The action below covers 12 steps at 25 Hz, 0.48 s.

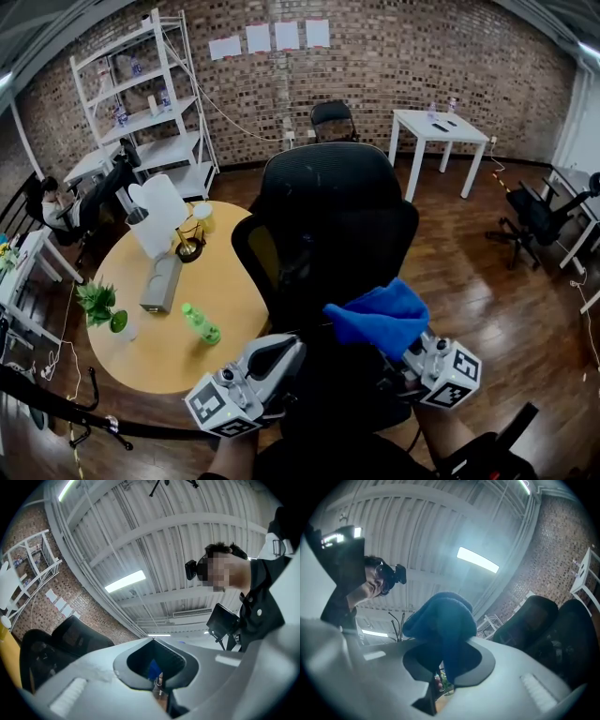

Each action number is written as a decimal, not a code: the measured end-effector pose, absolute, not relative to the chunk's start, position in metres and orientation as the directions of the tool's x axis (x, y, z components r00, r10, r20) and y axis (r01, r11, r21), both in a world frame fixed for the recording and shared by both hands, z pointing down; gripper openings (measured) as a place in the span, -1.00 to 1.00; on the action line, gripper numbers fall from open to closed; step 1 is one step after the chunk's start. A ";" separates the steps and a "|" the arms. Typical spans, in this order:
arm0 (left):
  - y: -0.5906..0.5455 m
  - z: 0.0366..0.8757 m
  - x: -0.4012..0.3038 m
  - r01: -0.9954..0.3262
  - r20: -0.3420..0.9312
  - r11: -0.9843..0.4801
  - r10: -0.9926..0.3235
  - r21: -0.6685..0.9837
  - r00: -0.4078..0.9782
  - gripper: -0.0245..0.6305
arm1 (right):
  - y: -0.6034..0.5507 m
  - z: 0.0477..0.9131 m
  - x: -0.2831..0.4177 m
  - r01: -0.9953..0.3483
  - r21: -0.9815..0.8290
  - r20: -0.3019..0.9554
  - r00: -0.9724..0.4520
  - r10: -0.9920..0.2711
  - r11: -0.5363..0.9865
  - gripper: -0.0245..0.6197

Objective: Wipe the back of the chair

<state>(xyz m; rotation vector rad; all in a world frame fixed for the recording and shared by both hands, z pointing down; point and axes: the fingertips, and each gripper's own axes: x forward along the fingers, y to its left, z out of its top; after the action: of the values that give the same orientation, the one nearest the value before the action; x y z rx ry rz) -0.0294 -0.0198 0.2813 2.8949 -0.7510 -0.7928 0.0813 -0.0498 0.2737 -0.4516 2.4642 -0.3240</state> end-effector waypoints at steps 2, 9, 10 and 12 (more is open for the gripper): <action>-0.021 0.282 -0.027 -0.438 -0.469 -0.883 -0.464 0.171 0.752 -0.95 | -0.049 0.273 0.081 -0.252 -0.320 -0.513 -0.764 -0.391 0.913 -0.76; -0.025 0.285 -0.027 -0.433 -0.473 -0.884 -0.461 0.175 0.751 -0.95 | -0.051 0.276 0.084 -0.269 -0.327 -0.505 -0.760 -0.409 0.906 -0.76; -0.026 0.286 -0.027 -0.434 -0.471 -0.883 -0.464 0.177 0.750 -0.95 | -0.051 0.276 0.085 -0.268 -0.332 -0.506 -0.759 -0.410 0.904 -0.76; -0.027 0.286 -0.026 -0.434 -0.470 -0.882 -0.467 0.185 0.749 -0.95 | -0.052 0.274 0.086 -0.263 -0.339 -0.509 -0.756 -0.411 0.903 -0.76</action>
<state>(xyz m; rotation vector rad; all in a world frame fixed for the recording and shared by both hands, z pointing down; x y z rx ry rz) -0.0258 -0.0273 0.2864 2.8779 -0.7428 -0.8001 0.0865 -0.0521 0.2743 -0.4826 2.4677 -0.3301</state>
